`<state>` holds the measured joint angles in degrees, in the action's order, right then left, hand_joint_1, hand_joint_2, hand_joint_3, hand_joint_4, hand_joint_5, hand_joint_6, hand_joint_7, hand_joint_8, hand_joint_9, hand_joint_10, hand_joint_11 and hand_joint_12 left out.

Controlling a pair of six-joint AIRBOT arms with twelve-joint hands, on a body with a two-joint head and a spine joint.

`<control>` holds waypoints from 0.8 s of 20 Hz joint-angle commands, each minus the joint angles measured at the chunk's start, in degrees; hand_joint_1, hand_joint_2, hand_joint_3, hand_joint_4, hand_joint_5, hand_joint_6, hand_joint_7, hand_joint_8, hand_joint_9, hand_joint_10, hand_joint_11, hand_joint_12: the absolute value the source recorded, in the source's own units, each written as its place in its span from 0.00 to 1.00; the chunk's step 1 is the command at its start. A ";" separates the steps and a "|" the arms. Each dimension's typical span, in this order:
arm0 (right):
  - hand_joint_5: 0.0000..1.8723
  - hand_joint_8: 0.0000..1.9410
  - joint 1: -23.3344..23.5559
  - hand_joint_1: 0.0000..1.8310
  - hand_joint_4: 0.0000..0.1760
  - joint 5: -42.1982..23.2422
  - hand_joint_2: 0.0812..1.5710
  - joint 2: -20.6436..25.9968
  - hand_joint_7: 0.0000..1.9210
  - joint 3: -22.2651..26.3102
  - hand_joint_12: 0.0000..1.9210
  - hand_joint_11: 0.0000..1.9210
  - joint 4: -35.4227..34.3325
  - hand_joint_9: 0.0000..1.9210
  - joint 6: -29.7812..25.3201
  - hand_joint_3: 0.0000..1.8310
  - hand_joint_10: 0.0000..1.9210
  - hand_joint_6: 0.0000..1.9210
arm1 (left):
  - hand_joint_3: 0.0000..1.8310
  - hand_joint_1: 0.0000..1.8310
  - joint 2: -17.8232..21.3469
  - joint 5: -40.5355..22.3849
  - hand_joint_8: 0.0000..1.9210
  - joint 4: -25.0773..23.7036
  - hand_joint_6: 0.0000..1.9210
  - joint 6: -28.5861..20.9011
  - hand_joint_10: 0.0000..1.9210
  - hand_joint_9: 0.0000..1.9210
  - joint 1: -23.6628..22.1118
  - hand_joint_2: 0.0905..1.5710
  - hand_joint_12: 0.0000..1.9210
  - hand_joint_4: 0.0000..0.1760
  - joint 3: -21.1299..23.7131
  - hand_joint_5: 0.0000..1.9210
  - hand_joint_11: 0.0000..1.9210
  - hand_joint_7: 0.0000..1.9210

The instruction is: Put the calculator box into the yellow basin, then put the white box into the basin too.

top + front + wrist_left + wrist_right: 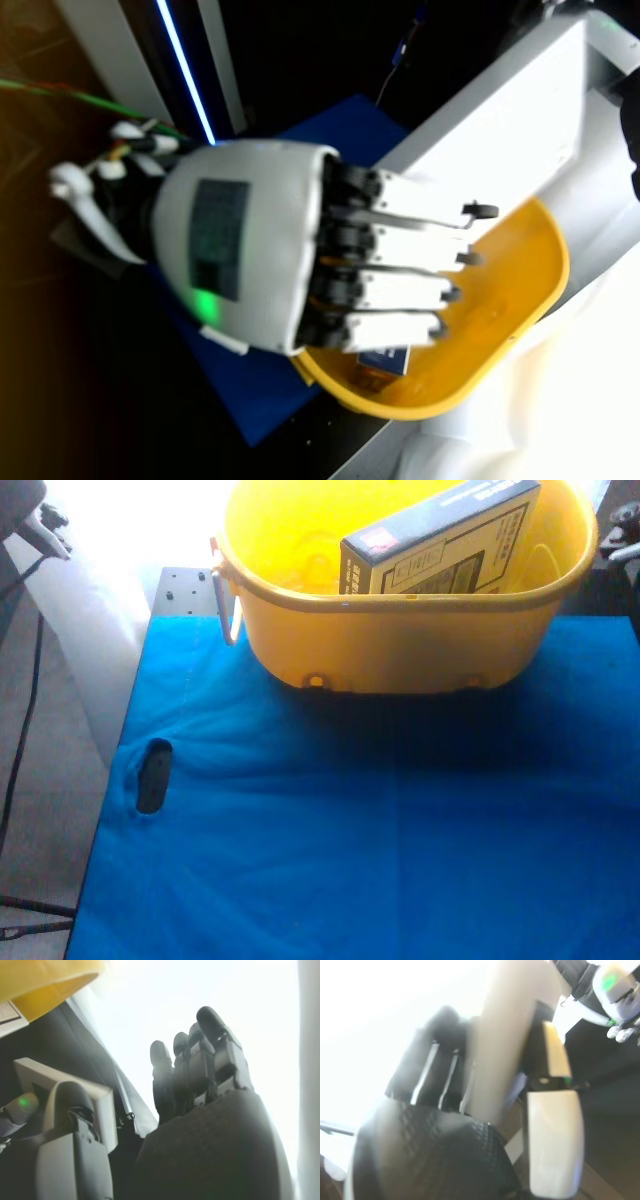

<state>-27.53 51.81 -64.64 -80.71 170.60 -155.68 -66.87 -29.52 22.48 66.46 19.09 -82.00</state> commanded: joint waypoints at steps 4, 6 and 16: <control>0.00 0.00 2.01 0.47 0.41 8.16 0.50 0.25 0.00 -0.10 0.00 0.00 1.97 0.00 -0.53 0.00 0.00 0.00 | 0.00 0.36 0.67 -7.53 0.00 -0.92 0.00 -0.18 0.00 0.11 -0.85 0.64 0.55 0.00 0.71 0.25 0.00 0.14; 0.00 0.00 2.01 0.45 0.52 8.72 0.47 0.33 0.00 0.25 0.00 0.00 1.97 0.00 -0.74 0.00 0.00 0.00 | 0.00 0.34 1.31 -7.52 0.00 -0.33 0.00 -0.27 0.00 0.10 -0.61 0.64 0.49 0.00 1.11 0.25 0.00 0.13; 0.01 0.00 1.69 0.32 0.34 13.21 0.51 3.11 0.00 2.45 0.01 0.00 1.97 0.00 -3.11 0.01 0.00 0.00 | 0.00 0.33 4.50 -8.97 0.00 0.67 0.00 -0.29 0.00 0.11 0.69 0.65 0.45 0.00 3.80 0.26 0.00 0.14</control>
<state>-26.70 58.04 -61.32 -77.60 170.60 -158.34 -62.61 -31.29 23.83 66.35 20.29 -78.22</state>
